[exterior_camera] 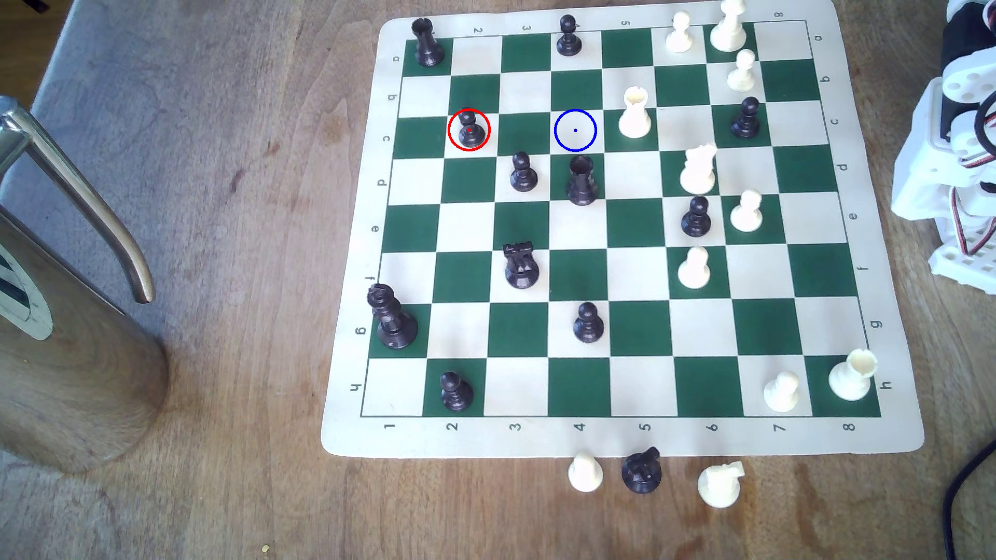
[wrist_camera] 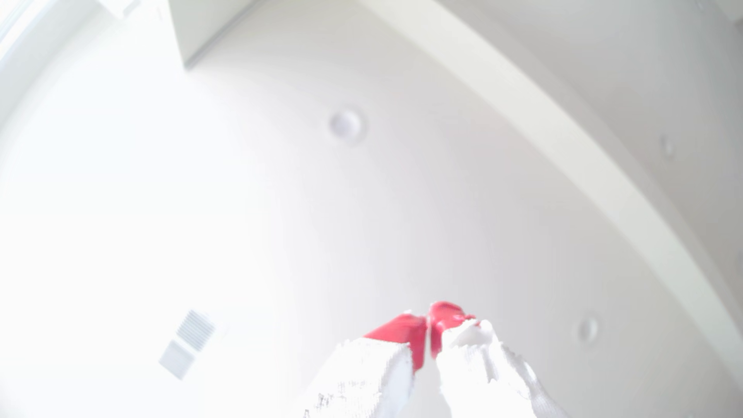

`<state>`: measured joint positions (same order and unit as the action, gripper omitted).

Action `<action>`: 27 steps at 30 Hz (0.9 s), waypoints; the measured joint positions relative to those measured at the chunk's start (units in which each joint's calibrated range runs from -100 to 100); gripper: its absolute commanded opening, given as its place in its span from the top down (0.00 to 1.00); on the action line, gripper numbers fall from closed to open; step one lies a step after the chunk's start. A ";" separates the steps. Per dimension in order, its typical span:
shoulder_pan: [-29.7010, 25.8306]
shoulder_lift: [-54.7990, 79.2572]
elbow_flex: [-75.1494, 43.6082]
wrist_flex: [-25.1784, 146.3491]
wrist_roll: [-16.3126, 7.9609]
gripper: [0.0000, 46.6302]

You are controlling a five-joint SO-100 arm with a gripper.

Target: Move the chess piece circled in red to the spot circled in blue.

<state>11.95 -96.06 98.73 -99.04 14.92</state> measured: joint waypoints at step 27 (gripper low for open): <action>3.10 0.42 -14.64 85.34 -13.53 0.94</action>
<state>15.04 -95.64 84.09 -13.71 1.39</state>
